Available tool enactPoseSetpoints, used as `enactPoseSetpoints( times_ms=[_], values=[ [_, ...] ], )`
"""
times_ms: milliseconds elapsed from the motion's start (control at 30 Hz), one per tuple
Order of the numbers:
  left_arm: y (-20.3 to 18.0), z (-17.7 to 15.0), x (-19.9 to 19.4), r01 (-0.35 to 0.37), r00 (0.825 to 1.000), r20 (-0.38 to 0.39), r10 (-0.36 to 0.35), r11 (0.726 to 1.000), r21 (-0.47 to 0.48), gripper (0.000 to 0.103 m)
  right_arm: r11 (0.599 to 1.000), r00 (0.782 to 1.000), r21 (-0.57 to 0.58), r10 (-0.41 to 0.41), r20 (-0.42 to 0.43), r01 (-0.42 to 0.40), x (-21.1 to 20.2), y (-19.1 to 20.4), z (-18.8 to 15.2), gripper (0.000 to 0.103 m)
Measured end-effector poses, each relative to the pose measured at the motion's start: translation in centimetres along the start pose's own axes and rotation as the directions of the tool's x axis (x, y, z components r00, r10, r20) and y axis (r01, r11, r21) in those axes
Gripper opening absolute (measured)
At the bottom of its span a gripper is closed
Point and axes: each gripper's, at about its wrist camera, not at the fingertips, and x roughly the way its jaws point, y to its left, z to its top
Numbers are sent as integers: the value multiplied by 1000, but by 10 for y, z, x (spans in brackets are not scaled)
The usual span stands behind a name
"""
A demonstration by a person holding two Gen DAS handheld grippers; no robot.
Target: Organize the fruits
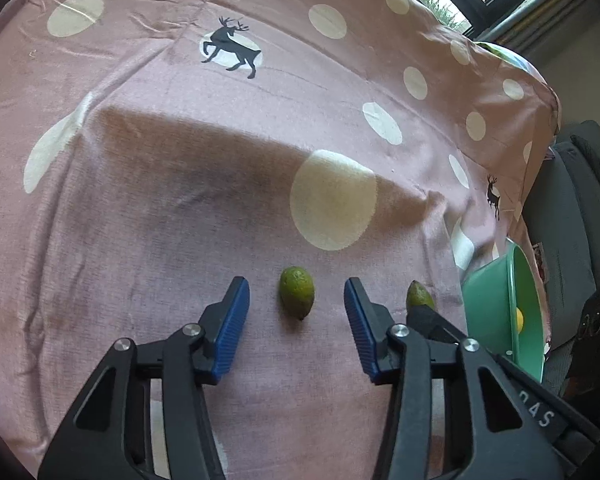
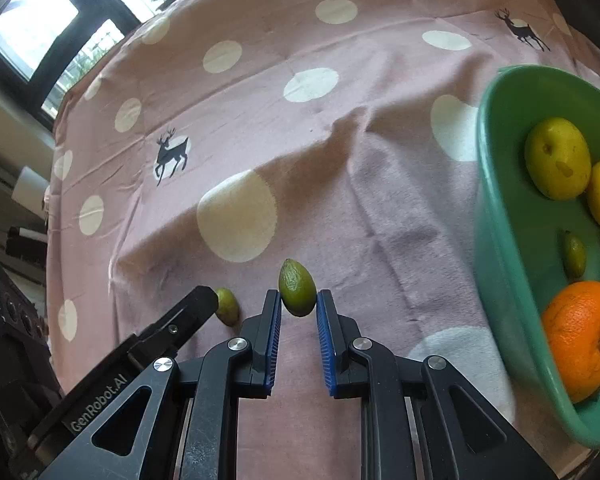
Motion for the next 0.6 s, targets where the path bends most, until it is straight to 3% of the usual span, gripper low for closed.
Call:
enactPoseSetpoints(
  times_ms=[67,200,500,600],
  values=[
    [-4,-1,4,-13,1000,10,13,1000,16,40,1000,1000,16,5,14,-5,-5,-5,1,20],
    [-6,-1,10,-35,999,13,34,999,36,19,999,999,30,36,31,-37,-14,-12,3,20],
    [-29,-6,-10,-21,997,75,14,995,94,18,997,994,24,65,84,-67,-35,-12,3,20],
    [-49,-12,-31,36,992,119,-52,990,134,18,996,988,39,76,133,-82,-53,-19,4,20]
  ],
)
